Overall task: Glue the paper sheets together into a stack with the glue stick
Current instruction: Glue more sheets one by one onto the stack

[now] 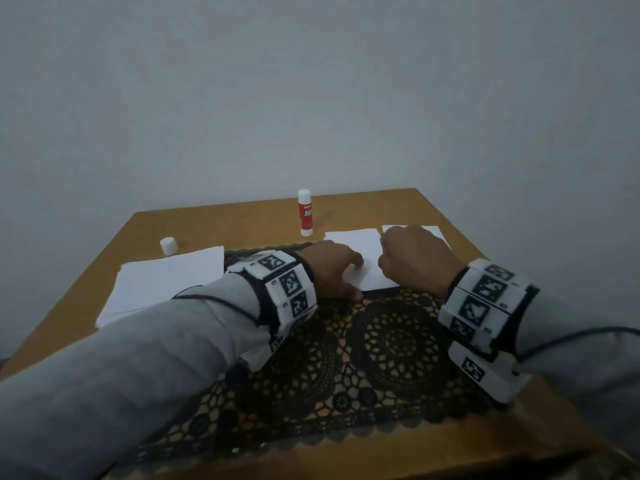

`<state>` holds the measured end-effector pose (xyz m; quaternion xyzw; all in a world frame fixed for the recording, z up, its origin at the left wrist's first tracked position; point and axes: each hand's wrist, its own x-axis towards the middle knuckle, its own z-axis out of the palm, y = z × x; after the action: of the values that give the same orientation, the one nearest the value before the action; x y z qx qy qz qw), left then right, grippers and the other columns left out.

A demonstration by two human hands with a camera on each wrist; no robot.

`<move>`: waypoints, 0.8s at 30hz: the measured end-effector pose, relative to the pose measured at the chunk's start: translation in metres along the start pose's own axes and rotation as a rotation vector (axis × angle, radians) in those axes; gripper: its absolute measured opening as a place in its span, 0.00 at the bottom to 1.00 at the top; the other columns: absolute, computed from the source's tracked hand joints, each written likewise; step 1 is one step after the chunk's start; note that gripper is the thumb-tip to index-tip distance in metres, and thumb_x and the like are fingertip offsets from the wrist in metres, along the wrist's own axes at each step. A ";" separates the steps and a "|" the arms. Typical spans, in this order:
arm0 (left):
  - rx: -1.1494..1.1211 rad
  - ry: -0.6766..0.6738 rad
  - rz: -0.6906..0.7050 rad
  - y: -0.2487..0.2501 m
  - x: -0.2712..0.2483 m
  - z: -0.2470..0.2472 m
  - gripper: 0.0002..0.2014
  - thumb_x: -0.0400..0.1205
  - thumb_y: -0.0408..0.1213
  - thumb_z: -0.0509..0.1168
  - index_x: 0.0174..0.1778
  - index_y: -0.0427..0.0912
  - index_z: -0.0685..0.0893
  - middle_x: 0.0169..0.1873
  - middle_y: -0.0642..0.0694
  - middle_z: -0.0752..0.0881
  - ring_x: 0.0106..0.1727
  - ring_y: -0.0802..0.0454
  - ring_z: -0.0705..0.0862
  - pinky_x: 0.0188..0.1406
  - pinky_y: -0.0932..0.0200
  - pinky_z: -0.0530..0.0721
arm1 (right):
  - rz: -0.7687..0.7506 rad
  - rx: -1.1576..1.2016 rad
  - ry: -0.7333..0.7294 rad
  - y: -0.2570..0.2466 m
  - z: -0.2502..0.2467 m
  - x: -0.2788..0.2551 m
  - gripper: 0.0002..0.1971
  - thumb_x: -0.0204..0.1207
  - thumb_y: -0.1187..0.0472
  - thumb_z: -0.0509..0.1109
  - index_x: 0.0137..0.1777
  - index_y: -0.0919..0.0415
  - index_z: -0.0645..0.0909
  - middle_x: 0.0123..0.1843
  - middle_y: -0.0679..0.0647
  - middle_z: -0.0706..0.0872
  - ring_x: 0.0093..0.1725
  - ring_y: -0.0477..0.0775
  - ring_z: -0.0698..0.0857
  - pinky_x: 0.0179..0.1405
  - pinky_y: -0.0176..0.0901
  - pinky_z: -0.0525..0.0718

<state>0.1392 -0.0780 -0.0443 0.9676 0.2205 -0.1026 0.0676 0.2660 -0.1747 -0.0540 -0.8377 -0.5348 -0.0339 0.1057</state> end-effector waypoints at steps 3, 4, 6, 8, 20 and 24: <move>0.017 0.031 0.036 0.001 0.004 -0.003 0.28 0.77 0.54 0.69 0.73 0.52 0.75 0.71 0.50 0.77 0.71 0.48 0.74 0.72 0.48 0.73 | 0.025 0.022 0.007 0.002 0.002 0.004 0.10 0.76 0.63 0.63 0.33 0.60 0.71 0.35 0.54 0.78 0.37 0.55 0.80 0.34 0.46 0.78; 0.033 0.043 0.053 0.002 0.004 -0.003 0.26 0.77 0.53 0.69 0.71 0.52 0.77 0.69 0.50 0.78 0.69 0.48 0.75 0.71 0.49 0.74 | 0.029 0.034 0.010 0.003 0.002 0.005 0.11 0.76 0.63 0.63 0.32 0.59 0.71 0.36 0.54 0.79 0.37 0.55 0.80 0.34 0.46 0.78; 0.072 0.083 0.084 0.002 0.003 -0.004 0.22 0.79 0.51 0.67 0.69 0.51 0.80 0.66 0.49 0.82 0.65 0.49 0.79 0.67 0.52 0.76 | 0.030 0.047 0.021 0.004 0.003 0.006 0.10 0.76 0.63 0.64 0.33 0.59 0.71 0.36 0.54 0.79 0.37 0.55 0.81 0.34 0.46 0.79; 0.069 0.113 0.094 0.001 0.000 -0.005 0.19 0.82 0.49 0.64 0.67 0.49 0.81 0.64 0.48 0.84 0.63 0.48 0.80 0.66 0.52 0.77 | 0.033 0.060 0.026 0.004 0.002 0.006 0.11 0.75 0.64 0.64 0.32 0.60 0.71 0.35 0.55 0.79 0.36 0.56 0.81 0.31 0.45 0.76; 0.111 0.150 0.101 0.002 -0.016 -0.002 0.14 0.85 0.38 0.56 0.52 0.39 0.87 0.47 0.42 0.88 0.45 0.48 0.83 0.46 0.59 0.78 | 0.052 0.091 0.062 0.004 -0.002 0.003 0.13 0.74 0.66 0.62 0.29 0.61 0.64 0.33 0.54 0.74 0.36 0.57 0.76 0.27 0.42 0.65; 0.012 0.177 0.097 -0.004 -0.021 -0.002 0.11 0.83 0.41 0.63 0.54 0.42 0.89 0.51 0.46 0.89 0.48 0.52 0.83 0.49 0.62 0.77 | 0.061 0.122 0.078 0.006 -0.002 0.003 0.13 0.74 0.66 0.62 0.29 0.61 0.63 0.32 0.54 0.72 0.35 0.57 0.74 0.26 0.42 0.63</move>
<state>0.1196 -0.0832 -0.0382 0.9828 0.1780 -0.0145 0.0468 0.2723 -0.1749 -0.0525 -0.8435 -0.5058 -0.0305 0.1783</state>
